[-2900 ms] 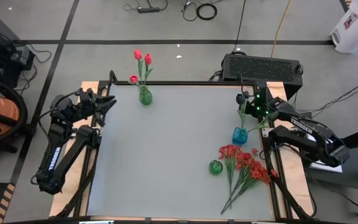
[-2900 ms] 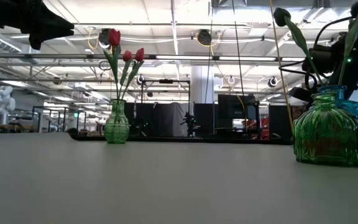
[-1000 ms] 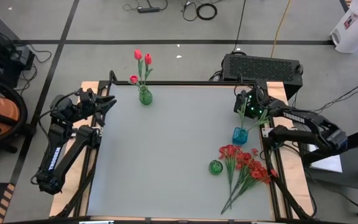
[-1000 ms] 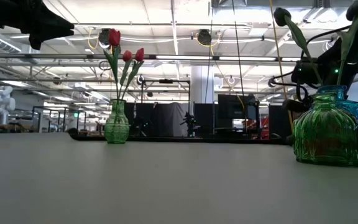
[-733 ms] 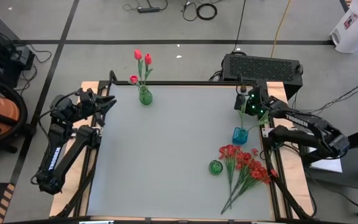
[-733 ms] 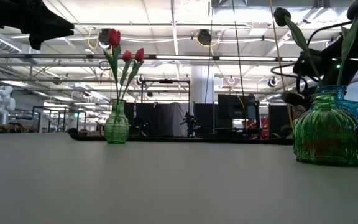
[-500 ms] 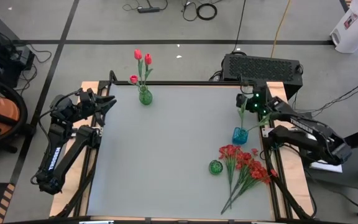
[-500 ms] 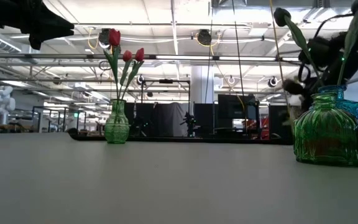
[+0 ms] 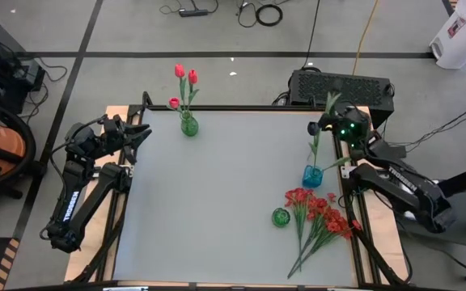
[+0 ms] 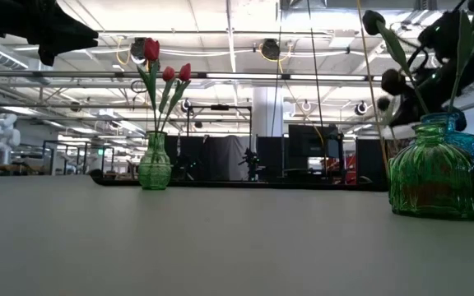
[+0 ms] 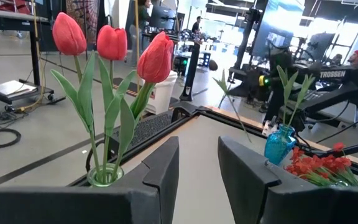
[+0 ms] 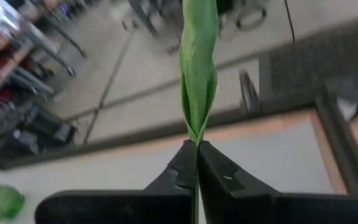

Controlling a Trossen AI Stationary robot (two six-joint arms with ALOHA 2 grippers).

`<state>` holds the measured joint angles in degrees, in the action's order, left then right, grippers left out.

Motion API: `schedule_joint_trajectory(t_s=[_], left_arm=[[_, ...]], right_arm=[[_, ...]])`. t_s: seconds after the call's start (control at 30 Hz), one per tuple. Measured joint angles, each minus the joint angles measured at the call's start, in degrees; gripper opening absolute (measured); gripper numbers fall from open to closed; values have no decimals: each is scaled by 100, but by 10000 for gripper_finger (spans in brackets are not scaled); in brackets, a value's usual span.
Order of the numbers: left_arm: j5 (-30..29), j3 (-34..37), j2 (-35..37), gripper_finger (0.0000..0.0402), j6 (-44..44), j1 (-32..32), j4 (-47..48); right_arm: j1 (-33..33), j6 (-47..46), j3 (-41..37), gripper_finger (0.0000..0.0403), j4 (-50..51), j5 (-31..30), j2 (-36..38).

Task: Sort flowers into vase by color
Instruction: Put the black flower into the right green vase

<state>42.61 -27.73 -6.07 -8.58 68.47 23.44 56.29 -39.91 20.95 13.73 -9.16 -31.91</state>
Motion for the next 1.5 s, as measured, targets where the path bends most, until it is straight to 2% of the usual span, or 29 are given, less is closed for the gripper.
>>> schedule_joint_trajectory(t_s=[0.33, 0.67, 0.87, 1.13, 1.5], left_arm=[[0, -2, 0, 118, 0, 0, 0], [0, 0, 0, 118, -1, 1, 0], [0, 0, -1, 118, 0, 2, 1], [0, 0, 0, 118, -1, 1, 0], [0, 0, 0, 118, 0, 0, 0]], right_arm=[[132, 900, 11, 0, -588, -543, 757], [148, 1474, 11, 0, -600, -651, 1626], [148, 1788, 78, 0, -684, -1172, 2189], [146, 2405, 717, 0, -600, -1339, 2653], [146, 3159, 1833, 0, 142, -1304, 2716]])
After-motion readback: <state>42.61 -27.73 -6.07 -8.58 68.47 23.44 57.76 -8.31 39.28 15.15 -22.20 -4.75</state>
